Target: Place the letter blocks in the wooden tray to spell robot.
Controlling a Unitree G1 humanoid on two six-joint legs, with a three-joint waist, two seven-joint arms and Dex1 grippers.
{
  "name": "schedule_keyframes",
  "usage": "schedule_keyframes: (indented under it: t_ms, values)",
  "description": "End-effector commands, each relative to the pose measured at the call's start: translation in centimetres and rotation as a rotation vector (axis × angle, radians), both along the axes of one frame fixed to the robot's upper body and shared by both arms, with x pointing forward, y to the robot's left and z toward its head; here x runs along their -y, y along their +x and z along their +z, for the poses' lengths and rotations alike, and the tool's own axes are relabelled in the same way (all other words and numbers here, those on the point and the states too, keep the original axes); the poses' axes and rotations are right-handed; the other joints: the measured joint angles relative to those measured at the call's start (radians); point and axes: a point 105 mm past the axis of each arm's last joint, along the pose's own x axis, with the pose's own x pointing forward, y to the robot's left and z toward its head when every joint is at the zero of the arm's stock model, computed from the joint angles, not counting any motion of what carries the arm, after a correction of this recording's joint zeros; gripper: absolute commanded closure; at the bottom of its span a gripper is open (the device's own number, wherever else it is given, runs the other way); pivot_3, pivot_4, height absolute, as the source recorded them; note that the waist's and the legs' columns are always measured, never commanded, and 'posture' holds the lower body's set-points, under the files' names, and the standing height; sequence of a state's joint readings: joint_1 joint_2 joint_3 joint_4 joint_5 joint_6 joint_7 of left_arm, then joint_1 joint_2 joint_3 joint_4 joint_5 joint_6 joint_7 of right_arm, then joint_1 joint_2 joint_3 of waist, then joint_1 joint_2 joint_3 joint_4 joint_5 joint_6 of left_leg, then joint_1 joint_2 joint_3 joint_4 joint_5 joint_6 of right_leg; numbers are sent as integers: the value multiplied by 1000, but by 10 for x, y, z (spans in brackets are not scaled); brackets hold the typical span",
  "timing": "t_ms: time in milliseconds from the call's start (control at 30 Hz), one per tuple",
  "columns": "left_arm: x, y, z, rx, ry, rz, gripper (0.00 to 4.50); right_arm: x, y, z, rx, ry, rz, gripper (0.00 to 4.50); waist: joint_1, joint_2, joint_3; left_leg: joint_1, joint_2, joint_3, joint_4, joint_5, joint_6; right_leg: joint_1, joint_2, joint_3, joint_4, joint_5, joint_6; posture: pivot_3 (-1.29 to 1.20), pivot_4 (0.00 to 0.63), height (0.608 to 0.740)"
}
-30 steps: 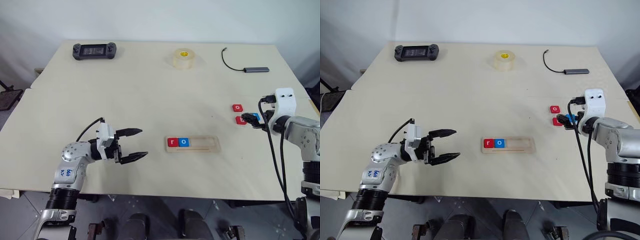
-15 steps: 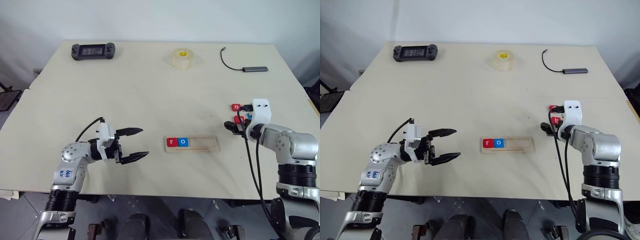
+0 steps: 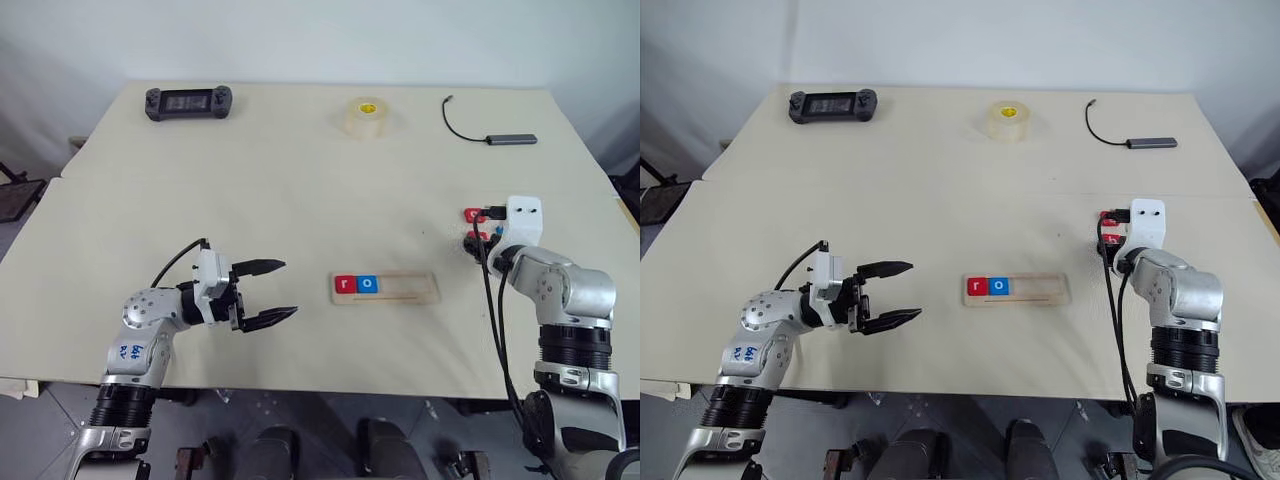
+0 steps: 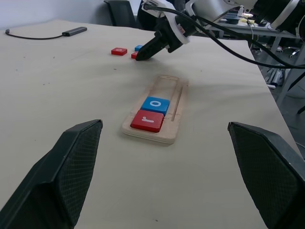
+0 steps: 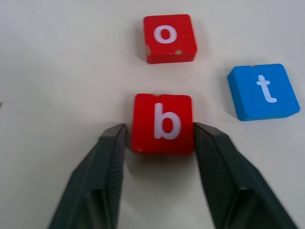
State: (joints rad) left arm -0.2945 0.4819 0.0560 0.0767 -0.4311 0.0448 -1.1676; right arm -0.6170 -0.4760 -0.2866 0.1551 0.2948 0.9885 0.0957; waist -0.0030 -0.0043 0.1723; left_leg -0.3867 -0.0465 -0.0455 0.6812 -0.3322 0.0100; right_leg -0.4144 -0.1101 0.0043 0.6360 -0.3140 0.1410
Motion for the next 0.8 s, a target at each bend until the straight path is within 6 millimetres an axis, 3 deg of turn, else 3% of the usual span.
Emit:
schedule_keyframes:
  t_ms: [33,300,533,667,800]
  values:
    - [4,-6,7,42,-7,-31,0,9,-10,11,32,-6,-34,2187,1,0,0,0,0,0,0,0,0,0,0,0,0,0,0,0,150,740]
    - [8,-3,6,32,-5,-73,0,-2,-60,20,61,-16,-26,2187,1,0,0,0,0,-1,-1,0,0,0,0,0,0,0,0,0,150,740]
    - [13,1,7,27,-3,-111,0,-31,-109,2,4,31,-9,2187,0,0,0,0,1,-1,-1,0,0,0,0,1,0,0,0,0,150,740]
    - [14,1,7,26,-1,-121,0,-39,-118,-12,-29,54,-21,2187,0,0,0,0,0,0,-1,0,0,0,1,1,0,0,0,0,150,740]
    - [14,2,7,28,-2,-120,0,-38,-108,-2,23,15,-5,2187,-1,1,0,0,0,0,-1,0,0,0,1,1,0,0,0,0,150,740]
